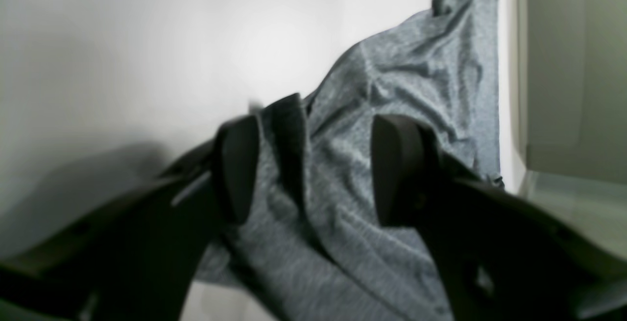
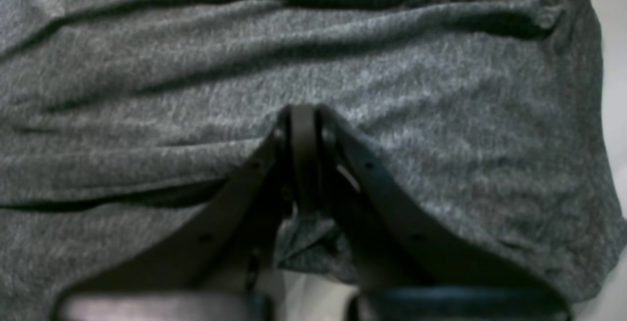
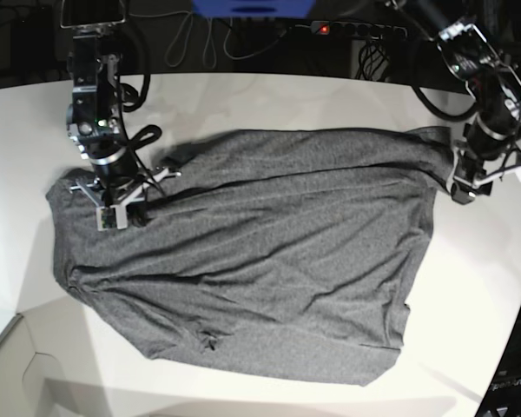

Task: Layout the t-shirt on the table in an organized manner, then fold the t-shirt properly
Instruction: 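Lower the folded edge with both grippers onto the shirt, then hold the shirt edge with both grippers and lift it slightly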

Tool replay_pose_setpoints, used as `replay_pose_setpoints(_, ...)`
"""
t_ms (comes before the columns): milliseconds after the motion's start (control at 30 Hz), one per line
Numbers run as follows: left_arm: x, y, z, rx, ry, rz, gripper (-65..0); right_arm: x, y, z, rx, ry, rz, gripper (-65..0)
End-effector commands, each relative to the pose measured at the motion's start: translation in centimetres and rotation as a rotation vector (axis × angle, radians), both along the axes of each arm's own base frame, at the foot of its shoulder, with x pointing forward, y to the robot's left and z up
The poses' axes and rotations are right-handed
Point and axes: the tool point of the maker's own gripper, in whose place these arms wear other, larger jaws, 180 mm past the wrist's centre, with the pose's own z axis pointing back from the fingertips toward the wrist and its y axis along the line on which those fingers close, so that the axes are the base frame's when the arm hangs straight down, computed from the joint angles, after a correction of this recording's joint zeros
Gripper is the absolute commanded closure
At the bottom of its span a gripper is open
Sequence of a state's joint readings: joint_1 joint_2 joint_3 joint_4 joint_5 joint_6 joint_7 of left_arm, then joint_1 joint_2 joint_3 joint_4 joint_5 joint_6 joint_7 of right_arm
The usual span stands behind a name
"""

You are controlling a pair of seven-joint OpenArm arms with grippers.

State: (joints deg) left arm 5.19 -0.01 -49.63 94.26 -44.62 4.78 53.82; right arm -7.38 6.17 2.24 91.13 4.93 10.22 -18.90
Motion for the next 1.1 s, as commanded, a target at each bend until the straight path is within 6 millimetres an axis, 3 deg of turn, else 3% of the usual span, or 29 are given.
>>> replay_pose_setpoints(0, -0.3, 0.2, 0.4, 0.014, -0.006, -0.007, -36.0, 0.8, -0.1, 1.7, 0.001, -0.06, 0.001, 0.0)
replay_pose_setpoints(167, -2.7, -0.2, -3.0, -0.034, 0.087, 0.0, -36.1, 0.8, -0.2, 1.6, 0.001, -0.059, 0.0, 0.0)
replay_pose_setpoints(333, -3.6, -0.4, -4.6, -0.059, 0.132, 0.004, -36.1, 0.8, -0.1, 1.6, 0.001, -0.058, 0.001, 0.0)
replay_pose_setpoints(667, -5.6, -0.5, -3.7, -0.03, 0.137, -0.01, -35.7, 0.4, -0.1, 1.3, 0.001, -0.048, 0.001, 0.0)
replay_pose_setpoints(1067, -5.7, -0.8, -4.8, -0.057, 0.154, 0.002, -33.1, 0.3, -0.1, 1.3, 0.001, -0.048, 0.001, 0.0)
